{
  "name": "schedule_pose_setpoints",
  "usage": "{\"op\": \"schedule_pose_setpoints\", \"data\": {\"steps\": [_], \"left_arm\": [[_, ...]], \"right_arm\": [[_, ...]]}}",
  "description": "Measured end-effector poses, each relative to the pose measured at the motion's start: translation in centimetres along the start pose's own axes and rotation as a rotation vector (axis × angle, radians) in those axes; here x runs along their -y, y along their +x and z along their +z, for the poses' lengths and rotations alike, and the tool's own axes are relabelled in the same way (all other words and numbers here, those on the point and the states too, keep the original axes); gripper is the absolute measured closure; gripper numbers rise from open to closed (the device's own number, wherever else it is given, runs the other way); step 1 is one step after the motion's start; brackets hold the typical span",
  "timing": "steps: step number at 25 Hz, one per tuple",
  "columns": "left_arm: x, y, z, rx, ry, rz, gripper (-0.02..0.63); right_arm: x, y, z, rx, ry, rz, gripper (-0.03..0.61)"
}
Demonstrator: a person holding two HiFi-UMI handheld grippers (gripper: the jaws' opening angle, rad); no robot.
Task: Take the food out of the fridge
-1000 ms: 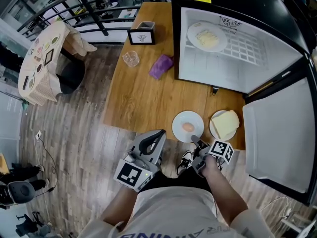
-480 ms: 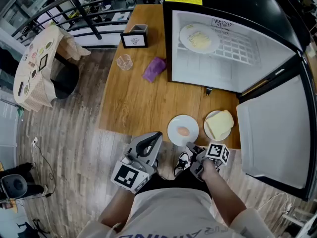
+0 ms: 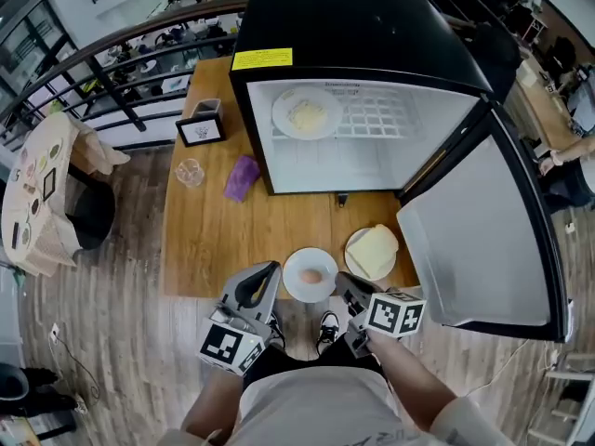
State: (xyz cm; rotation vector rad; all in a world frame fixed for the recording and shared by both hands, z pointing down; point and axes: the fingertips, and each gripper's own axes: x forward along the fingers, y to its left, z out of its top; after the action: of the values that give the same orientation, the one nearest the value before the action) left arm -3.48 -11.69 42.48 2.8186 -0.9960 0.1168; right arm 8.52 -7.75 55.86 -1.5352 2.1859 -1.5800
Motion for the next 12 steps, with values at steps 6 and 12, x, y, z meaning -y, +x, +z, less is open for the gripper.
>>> {"op": "schedule_pose_setpoints", "data": {"steps": [6, 12], "left_arm": [[-0.4, 1.4, 2.9, 0.039, 0.026, -0.05, 0.606], [-0.7, 2.4, 5.6, 0.072, 0.07, -0.089, 0.606]], "right_arm": [[-5.1, -2.7, 6.6, 0.228, -0.233, 0.043, 0.557], [-9.1, -5.1, 11.4, 0.387, -0.427, 0.064, 0.558]]}}
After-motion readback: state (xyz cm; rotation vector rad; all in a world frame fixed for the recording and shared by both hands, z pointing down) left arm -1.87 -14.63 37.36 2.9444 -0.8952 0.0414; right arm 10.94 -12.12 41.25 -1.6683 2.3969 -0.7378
